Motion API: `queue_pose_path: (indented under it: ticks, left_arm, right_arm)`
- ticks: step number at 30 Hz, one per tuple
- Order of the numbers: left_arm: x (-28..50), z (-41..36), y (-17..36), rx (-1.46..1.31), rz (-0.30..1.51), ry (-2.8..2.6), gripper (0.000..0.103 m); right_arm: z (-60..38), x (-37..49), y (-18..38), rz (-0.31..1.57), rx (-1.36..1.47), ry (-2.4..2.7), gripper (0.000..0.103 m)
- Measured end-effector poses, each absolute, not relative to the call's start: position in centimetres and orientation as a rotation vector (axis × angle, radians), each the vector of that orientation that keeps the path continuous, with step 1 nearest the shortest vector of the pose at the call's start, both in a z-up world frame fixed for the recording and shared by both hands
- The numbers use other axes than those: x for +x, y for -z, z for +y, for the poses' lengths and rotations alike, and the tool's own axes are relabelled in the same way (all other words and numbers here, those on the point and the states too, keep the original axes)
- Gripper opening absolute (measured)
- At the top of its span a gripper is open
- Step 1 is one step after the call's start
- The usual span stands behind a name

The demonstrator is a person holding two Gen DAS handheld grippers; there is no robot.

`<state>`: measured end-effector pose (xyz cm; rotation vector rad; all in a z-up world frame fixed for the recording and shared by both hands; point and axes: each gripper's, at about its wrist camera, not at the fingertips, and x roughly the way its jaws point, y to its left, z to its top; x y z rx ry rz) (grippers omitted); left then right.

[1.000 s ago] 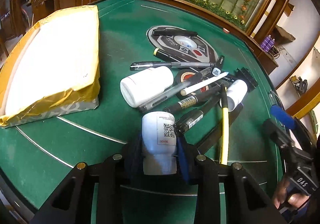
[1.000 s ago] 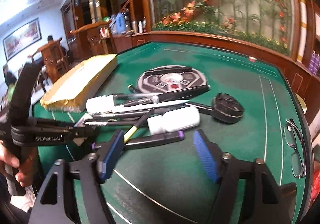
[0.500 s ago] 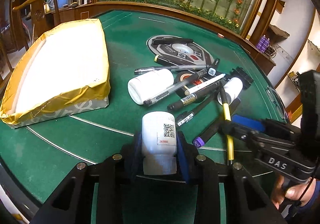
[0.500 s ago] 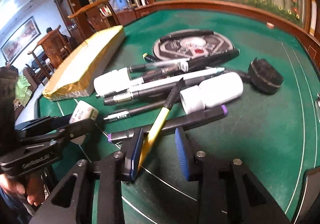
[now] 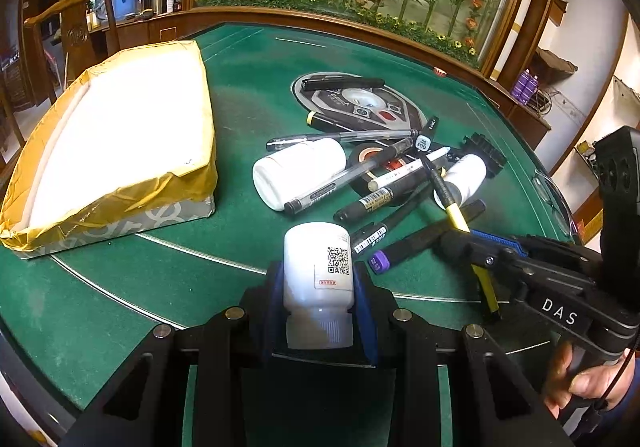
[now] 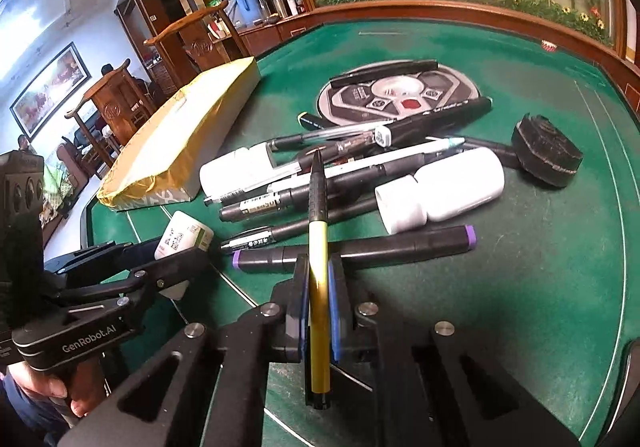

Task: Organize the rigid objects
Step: 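Grasp the white QR-label bottle with the left tool while the right tool grasps the yellow pen, then carry the bottle and yellow pen over the yellow-rimmed white tray with both tools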

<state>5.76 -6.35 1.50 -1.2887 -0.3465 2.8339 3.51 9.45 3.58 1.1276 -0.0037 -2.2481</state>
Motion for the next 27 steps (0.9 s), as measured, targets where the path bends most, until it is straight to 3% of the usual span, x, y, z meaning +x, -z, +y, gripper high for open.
queue_pose_path:
  ticks: [11, 27]
  left_arm:
    - [6.4, -6.6, -2.3, -1.243, -0.359, -2.855, 0.035]
    - [6.7, -6.8, -3.1, -1.201, -0.375, -2.874, 0.035]
  right_arm:
    - [9.7, 4.6, -5.6, -0.055, 0.985, 2.239, 0.008]
    - [9.4, 4.4, -5.2, -0.061, 0.994, 2.236, 0.008]
